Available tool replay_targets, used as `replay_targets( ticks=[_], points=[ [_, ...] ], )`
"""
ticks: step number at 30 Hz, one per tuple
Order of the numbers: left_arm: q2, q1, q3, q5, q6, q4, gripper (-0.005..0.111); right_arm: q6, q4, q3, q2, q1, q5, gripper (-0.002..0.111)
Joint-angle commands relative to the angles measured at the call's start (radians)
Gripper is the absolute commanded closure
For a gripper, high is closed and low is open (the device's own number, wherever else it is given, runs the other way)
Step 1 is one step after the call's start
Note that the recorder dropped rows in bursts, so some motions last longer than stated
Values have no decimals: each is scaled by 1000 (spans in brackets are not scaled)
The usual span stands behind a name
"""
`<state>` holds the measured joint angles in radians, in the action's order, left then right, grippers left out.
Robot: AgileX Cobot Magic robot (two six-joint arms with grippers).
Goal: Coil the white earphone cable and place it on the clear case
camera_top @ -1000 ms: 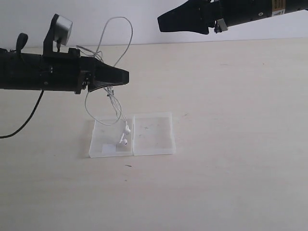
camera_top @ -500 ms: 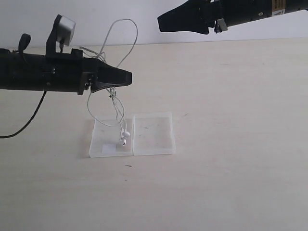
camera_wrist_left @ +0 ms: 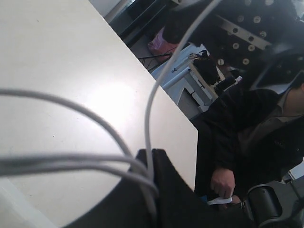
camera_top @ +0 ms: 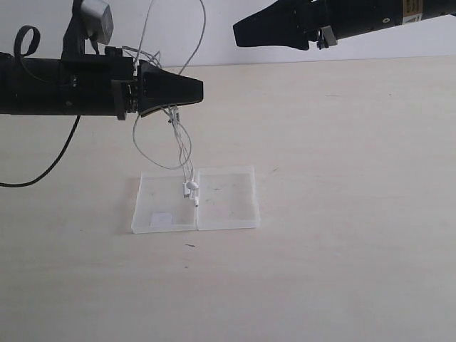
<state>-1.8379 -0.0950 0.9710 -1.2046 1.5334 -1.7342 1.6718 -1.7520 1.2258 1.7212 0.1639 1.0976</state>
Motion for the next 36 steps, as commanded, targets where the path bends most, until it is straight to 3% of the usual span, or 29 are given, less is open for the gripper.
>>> replay_targets(
  ticks=[1,18,36],
  points=[
    [10,-4,5,-16,-6,-10,107,5,8,-6,-10,-2,7,49],
    [10,-4,14,-16,-13,-10,107,34,8,-6,-10,-2,7,49],
    [10,-4,82,-16,-282,-10,107,86,8,-6,-10,-2,123,49]
  ],
)
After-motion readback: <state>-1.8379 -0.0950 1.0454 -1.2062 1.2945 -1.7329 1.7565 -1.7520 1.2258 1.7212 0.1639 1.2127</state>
